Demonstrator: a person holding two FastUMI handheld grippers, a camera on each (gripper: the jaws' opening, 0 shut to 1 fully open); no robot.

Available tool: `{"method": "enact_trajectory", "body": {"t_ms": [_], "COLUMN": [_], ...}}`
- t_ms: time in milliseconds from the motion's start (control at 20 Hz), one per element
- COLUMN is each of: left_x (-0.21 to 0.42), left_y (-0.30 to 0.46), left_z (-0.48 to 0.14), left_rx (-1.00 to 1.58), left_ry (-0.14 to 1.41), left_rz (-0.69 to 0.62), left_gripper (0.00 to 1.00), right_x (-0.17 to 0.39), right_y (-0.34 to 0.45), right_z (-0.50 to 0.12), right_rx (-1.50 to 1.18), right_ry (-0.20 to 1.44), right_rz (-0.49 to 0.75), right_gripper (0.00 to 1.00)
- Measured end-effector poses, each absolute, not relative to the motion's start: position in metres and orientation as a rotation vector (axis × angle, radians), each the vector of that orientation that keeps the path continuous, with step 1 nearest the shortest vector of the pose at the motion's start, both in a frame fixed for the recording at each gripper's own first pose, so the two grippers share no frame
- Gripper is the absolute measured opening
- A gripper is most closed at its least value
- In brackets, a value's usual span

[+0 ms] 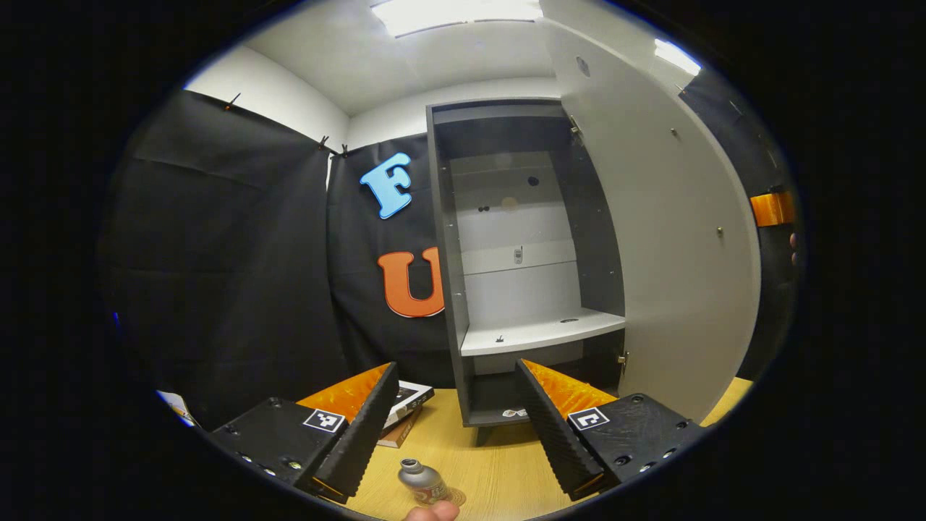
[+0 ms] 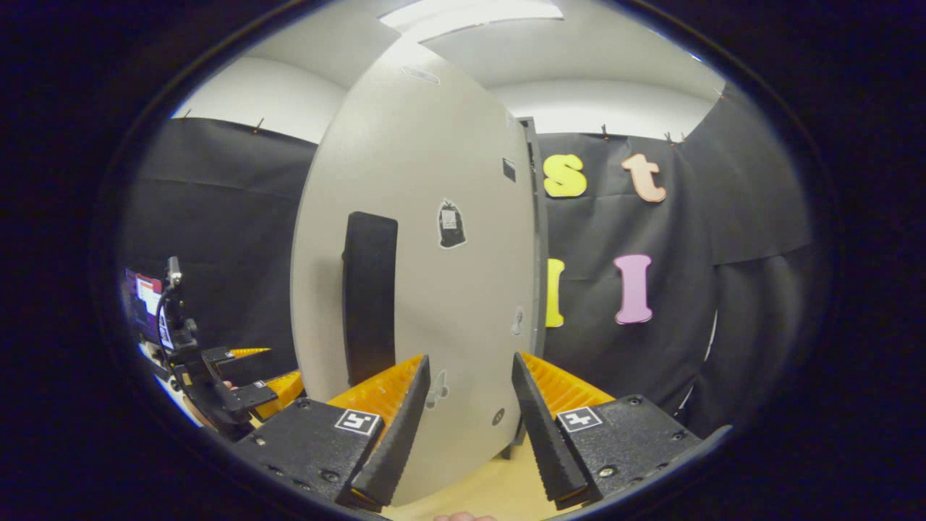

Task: Open the cabinet door with the right hand, grasp the bottle in the cabinet with the left hand and place it on the coaster, then close the cabinet door with the right hand.

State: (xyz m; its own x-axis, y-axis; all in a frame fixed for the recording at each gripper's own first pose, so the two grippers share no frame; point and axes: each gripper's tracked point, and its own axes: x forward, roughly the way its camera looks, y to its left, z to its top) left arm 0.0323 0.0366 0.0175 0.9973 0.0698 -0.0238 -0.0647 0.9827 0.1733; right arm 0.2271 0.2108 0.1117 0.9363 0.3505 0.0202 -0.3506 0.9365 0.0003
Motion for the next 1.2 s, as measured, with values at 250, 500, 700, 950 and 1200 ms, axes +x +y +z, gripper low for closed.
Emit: {"method": "enact_trajectory", "body": {"t_ms": [250, 500, 700, 950, 1200], "left_x": [0.028, 0.022, 0.019, 0.006, 0.004], "left_y": [0.048, 0.065, 0.081, 0.095, 0.101], "left_z": [0.013, 0.009, 0.016, 0.02, 0.022], "left_rx": [0.157, 0.137, 0.122, 0.125, 0.121], "left_ry": [0.046, 0.06, 0.044, 0.03, 0.029], "left_rz": [0.094, 0.13, 0.168, 0.201, 0.217], "left_gripper": [0.96, 0.96, 0.96, 0.96, 0.96], "right_x": [0.255, 0.286, 0.321, 0.35, 0.36], "right_y": [0.26, 0.314, 0.359, 0.398, 0.403], "right_z": [0.117, 0.116, 0.117, 0.111, 0.109], "right_rx": [0.005, 0.031, 0.025, 0.037, 0.016], "right_ry": [-0.013, -0.01, 0.002, -0.004, -0.027], "right_rz": [0.457, 0.543, 0.573, 0.557, 0.519], "right_gripper": [0.75, 0.75, 0.76, 0.77, 0.76]}}
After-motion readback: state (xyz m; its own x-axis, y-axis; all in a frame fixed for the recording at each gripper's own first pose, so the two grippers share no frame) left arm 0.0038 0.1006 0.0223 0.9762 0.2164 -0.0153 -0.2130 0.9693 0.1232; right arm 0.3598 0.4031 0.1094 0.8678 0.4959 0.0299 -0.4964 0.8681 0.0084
